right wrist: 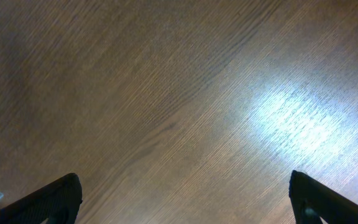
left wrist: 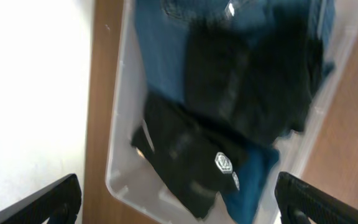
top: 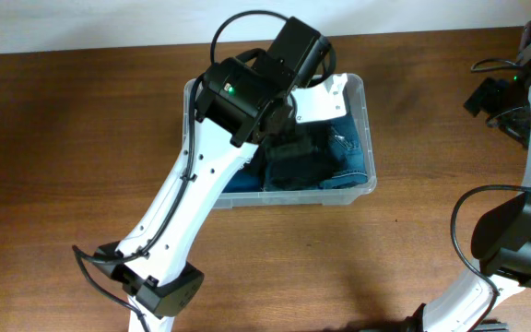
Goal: Pack container
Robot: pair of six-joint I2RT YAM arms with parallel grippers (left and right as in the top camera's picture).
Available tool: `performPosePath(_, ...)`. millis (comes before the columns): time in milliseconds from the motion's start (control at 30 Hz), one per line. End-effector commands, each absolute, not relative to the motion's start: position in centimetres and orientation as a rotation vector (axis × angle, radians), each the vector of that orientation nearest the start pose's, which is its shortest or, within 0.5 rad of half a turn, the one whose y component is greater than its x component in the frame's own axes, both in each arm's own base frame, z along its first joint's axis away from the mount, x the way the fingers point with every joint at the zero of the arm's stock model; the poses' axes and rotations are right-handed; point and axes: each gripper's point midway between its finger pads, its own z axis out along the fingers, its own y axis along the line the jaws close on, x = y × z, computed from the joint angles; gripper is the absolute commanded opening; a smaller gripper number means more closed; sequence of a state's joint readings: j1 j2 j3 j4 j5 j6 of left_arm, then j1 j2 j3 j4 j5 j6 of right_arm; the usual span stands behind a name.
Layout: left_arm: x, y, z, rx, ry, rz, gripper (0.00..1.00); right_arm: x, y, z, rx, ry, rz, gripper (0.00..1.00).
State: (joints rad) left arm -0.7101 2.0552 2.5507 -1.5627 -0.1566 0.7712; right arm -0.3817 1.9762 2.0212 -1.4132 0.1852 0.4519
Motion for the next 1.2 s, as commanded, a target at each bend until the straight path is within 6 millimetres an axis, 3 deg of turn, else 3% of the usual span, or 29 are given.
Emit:
performPosePath(0, 34.4, -25.1, 30.1, 1.769, 2.048, 0.272, 0.99, 37.3, -18.5, 18.6, 1.211, 2.668, -0.275, 0.98)
performPosePath(133, 35.1, -22.8, 29.6, 1.658, 2.178, 0.328, 0.99, 37.3, -18.5, 18.6, 1.211, 2.668, -0.275, 0.98)
performPosePath(333, 36.7, -19.6, 29.4, 1.468, 2.328, 0.272, 0.99, 37.3, -18.5, 18.6, 1.211, 2.668, -0.275, 0.99)
performPosePath(500, 38.0, -17.6, 31.9, 1.291, 2.290, 0.048, 0.99, 37.3, -18.5, 18.6, 1.211, 2.668, -0.275, 0.98)
performPosePath(667, 39.6, -15.0, 35.0, 1.091, 2.120, -0.138, 0.99, 37.3, -18.5, 18.6, 1.211, 2.668, -0.275, 0.98)
performPosePath(733, 39.8, -13.0, 35.9, 0.951, 2.036, -0.156, 0.99, 37.3, -18.5, 18.6, 1.211, 2.668, -0.275, 0.98)
performPosePath(900, 38.3, -10.3, 35.3, 0.800, 1.931, -0.100, 0.99, 37.3, -18.5, 18.6, 1.211, 2.668, -0.275, 0.98)
performPosePath(1167, 33.6, -7.3, 31.2, 0.548, 1.787, -0.004, 0.99, 37.3, -18.5, 18.6, 1.211, 2.668, -0.275, 0.98)
